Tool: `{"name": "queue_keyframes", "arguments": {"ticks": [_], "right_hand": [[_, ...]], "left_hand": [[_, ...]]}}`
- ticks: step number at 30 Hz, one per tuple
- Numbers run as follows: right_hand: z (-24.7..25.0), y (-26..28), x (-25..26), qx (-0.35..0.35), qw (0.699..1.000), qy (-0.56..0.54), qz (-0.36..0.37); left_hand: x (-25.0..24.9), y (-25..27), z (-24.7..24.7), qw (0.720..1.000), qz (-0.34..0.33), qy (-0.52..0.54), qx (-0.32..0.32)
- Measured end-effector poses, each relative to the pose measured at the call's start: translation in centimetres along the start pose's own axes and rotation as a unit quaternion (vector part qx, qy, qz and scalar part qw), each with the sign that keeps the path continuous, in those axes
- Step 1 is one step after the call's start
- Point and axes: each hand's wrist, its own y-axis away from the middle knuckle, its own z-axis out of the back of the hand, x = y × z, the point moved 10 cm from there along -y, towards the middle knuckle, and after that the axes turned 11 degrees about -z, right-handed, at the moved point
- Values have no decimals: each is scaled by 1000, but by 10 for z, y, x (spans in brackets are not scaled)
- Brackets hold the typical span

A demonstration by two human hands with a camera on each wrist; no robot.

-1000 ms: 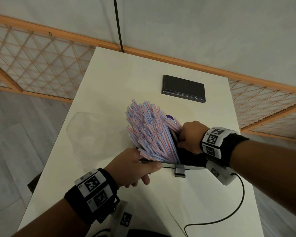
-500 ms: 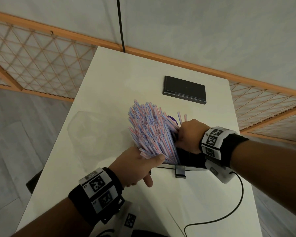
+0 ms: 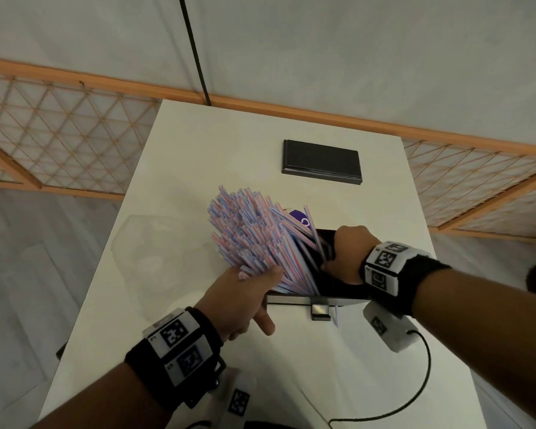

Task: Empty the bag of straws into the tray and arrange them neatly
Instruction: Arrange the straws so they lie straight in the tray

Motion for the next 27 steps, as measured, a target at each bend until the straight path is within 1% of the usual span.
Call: {"name": "queue_keyframes", "arguments": {"ticks": [4,8,10,14,16,18,20,23,27], "right_hand": [[-6,-12,-2,8,1000,-23,-16],[8,-7,-5,-13,998,-62,-11],[29,5,-4,-42,995,-88,9],[84,31,2,-121,983,-118,71],[101,40,9,-162,975,-107,103],[101,39,17,-184,971,-78,128],[87,33,25,-172,974,-50,135],[62,22,28,-131,983,-33,124],[40,9,4,-94,994,24,55]], "left_hand": [[0,1,2,1000,4,10,-8],[2,2,1,1000,0,7,-2],[2,2,2,1000,-1,6,2],[3,4,4,1000,-2,14,3],[4,4,4,1000,-2,15,4],[4,4,4,1000,-3,17,6],[3,4,5,1000,-6,19,7],[5,5,6,1000,-6,19,11],[6,4,7,1000,-8,18,14]]}}
